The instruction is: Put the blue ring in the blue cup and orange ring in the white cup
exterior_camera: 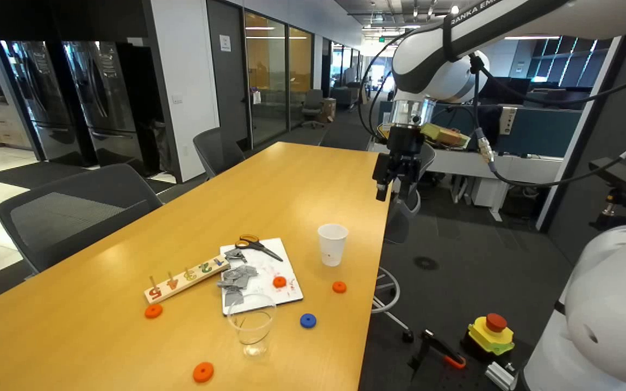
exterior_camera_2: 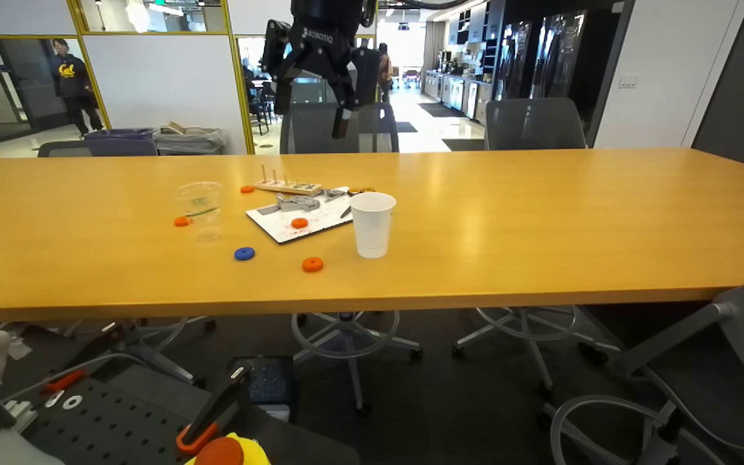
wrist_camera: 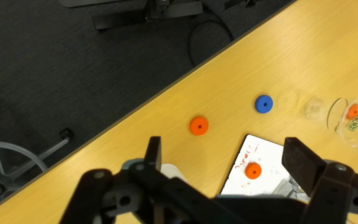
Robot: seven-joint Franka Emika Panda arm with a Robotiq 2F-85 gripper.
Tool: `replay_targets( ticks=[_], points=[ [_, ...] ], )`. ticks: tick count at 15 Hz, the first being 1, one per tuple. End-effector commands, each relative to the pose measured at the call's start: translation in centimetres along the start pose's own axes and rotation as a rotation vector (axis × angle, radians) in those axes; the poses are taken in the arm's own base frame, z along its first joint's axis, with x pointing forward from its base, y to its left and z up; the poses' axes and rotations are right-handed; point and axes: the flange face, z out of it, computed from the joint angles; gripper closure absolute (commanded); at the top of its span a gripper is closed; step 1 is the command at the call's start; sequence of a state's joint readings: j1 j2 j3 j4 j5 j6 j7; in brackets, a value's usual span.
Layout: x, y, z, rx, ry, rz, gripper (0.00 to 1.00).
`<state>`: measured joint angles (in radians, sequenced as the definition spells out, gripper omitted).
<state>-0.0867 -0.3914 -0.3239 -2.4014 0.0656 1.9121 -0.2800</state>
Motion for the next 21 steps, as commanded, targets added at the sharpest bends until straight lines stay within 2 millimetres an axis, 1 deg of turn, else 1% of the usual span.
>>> replay_targets(
  ticks=[1,4,6,7,8,9,10,11,12,13,14,16,18,21],
  points=[
    [0.0,0.0,0.0,0.0,-0.001,0.0,0.0],
    [-0.1,-0.7,1.1,-0.024,-0.003,0.009,0.0],
    [-0.8,-1.5,2.3,-0.05,0.004,0.002,0.0],
    [-1.6,-1.9,3.1,-0.069,0.021,-0.003,0.0],
    [4.6,-4.2,6.3,-0.081,0.014,-0.009,0.0],
    [4.9,-4.9,7.3,-0.095,0.041,-0.013,0.0],
    [6.1,-5.9,8.5,-0.112,0.063,-0.016,0.0],
    [7.2,-7.6,9.8,-0.138,0.073,-0.016,0.0],
    [8.7,-8.4,11.2,-0.157,0.07,-0.017,0.0],
    [10.2,-9.7,12.7,-0.175,0.07,-0.019,0.0],
    [10.8,-10.5,13.7,-0.188,0.075,-0.022,0.0],
    [12.5,-11.6,15.2,-0.204,0.083,-0.026,0.0],
    [13.1,-11.7,15.8,-0.211,0.092,-0.026,0.0],
    [14.0,-11.2,16.5,-0.248,0.091,-0.01,0.0]
  ],
)
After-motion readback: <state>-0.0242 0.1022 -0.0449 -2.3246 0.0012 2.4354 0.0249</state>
